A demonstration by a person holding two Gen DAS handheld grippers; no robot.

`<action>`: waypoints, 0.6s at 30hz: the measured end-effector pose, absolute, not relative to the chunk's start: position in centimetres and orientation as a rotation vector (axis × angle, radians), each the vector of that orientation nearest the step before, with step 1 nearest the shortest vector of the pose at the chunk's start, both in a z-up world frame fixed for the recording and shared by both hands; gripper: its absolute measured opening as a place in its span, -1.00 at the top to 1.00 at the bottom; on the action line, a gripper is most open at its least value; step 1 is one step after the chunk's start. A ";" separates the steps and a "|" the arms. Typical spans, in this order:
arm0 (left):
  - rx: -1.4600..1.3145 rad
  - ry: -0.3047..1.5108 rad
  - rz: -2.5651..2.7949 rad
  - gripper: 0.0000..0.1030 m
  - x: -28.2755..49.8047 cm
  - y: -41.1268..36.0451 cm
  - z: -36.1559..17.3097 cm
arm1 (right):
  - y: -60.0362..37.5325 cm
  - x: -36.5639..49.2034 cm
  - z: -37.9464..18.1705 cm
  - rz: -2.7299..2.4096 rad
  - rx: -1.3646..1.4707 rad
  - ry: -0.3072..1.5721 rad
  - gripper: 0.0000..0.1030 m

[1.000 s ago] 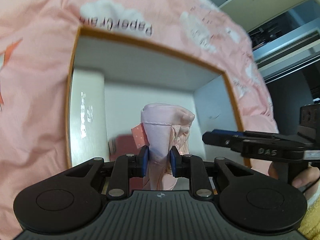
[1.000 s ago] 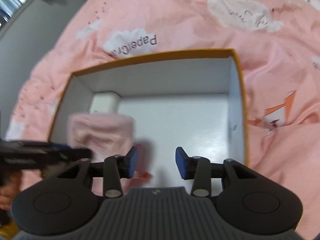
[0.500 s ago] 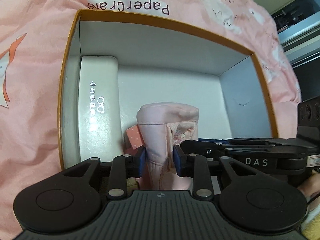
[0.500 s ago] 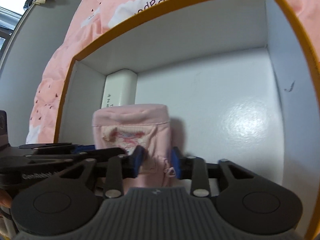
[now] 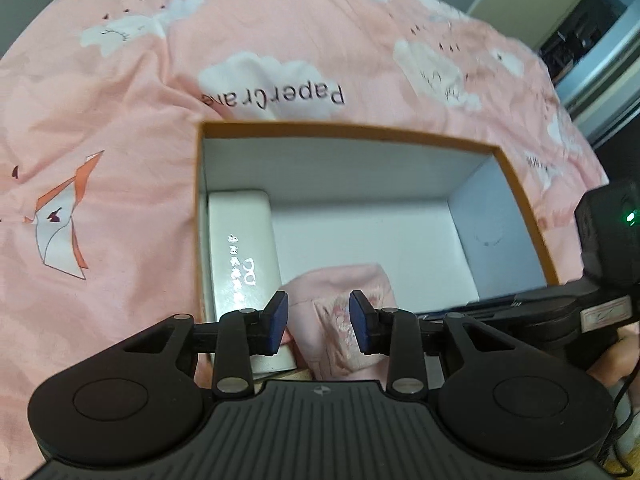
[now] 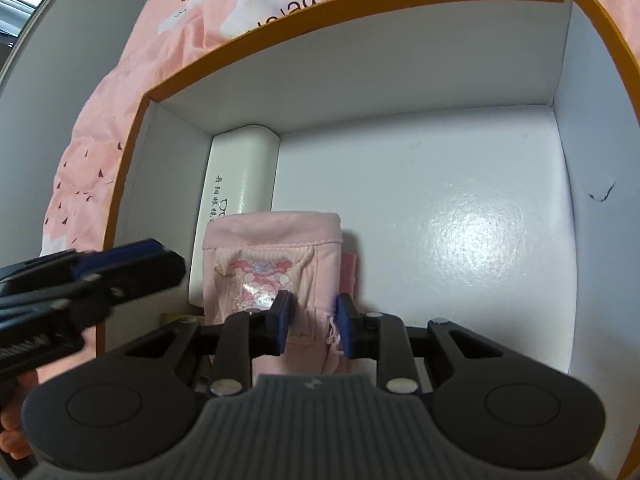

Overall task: Organize objects
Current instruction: 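Lower the pink pouch into the orange box and open the left gripper, then move both grippers back down to the items beside the orange box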

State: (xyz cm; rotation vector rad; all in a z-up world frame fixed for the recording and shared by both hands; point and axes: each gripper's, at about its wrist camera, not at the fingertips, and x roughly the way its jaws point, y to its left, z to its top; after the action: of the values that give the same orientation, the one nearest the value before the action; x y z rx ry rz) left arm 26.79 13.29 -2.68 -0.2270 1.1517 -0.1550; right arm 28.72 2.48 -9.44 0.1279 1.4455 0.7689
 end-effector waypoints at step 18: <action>-0.278 0.960 -0.210 0.25 21.3 11.8 1.2 | -0.4 25.5 -4.7 0.780 0.109 1.218 0.17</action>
State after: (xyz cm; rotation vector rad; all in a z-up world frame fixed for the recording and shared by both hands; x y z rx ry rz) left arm 21.30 11.82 1.20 -0.2777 0.9598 -0.2099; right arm 25.49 -0.38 -4.66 0.1091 1.2176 0.7795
